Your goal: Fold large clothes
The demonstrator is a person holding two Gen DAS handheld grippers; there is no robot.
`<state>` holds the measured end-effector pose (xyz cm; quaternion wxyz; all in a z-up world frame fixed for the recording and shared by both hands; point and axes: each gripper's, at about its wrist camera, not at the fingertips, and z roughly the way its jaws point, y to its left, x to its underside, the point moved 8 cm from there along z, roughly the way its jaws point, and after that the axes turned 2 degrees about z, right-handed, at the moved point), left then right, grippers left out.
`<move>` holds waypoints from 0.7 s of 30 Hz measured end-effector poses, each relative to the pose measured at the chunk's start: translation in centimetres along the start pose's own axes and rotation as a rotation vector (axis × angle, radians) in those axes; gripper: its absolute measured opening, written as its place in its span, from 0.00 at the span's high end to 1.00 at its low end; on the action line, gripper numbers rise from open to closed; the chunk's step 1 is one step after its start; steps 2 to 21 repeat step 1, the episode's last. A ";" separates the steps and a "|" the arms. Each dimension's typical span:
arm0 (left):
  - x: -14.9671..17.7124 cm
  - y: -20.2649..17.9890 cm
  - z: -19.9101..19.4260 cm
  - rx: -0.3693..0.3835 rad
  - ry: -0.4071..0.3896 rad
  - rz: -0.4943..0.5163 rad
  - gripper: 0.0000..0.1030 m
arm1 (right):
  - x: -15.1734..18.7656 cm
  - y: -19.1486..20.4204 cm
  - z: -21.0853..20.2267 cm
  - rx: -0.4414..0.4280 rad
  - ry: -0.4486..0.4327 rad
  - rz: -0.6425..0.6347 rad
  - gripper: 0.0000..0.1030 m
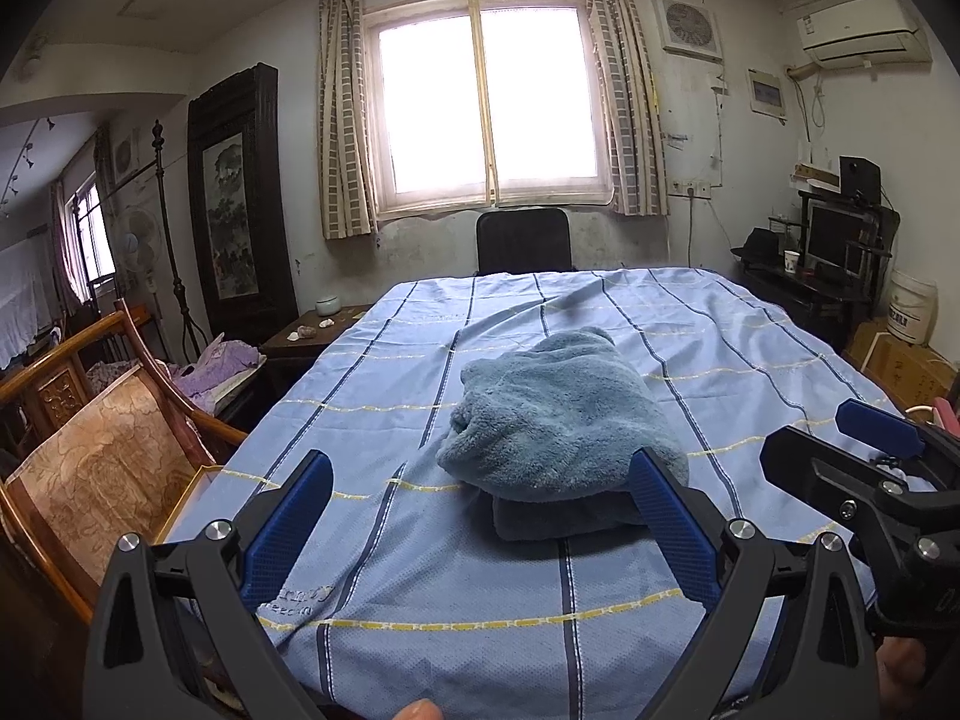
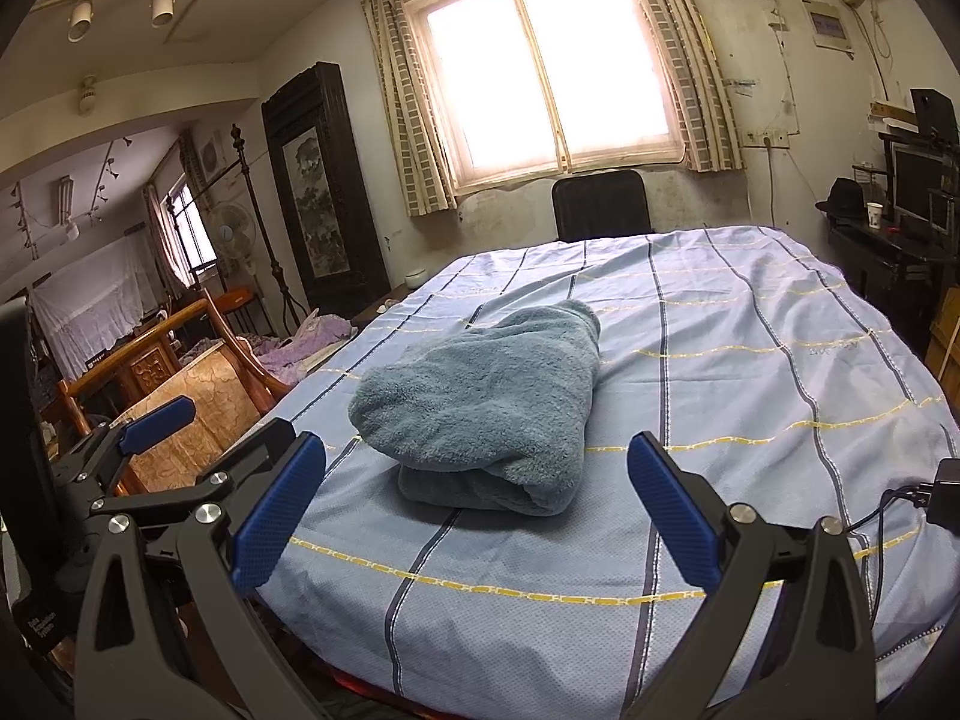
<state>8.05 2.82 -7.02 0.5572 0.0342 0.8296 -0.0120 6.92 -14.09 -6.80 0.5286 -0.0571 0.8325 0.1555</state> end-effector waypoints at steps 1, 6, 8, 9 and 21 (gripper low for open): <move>0.0 -0.1 0.0 0.003 0.000 0.002 0.04 | -0.1 -0.1 0.0 0.000 0.001 -0.001 0.05; 0.0 -0.1 0.0 0.003 0.000 0.002 0.04 | -0.1 -0.1 0.0 0.000 0.001 -0.001 0.05; 0.0 -0.1 0.0 0.003 0.000 0.002 0.04 | -0.1 -0.1 0.0 0.000 0.001 -0.001 0.05; 0.0 -0.1 0.0 0.003 0.000 0.002 0.04 | -0.1 -0.1 0.0 0.000 0.001 -0.001 0.05; 0.0 -0.1 0.0 0.003 0.000 0.002 0.04 | -0.1 -0.1 0.0 0.000 0.001 -0.001 0.05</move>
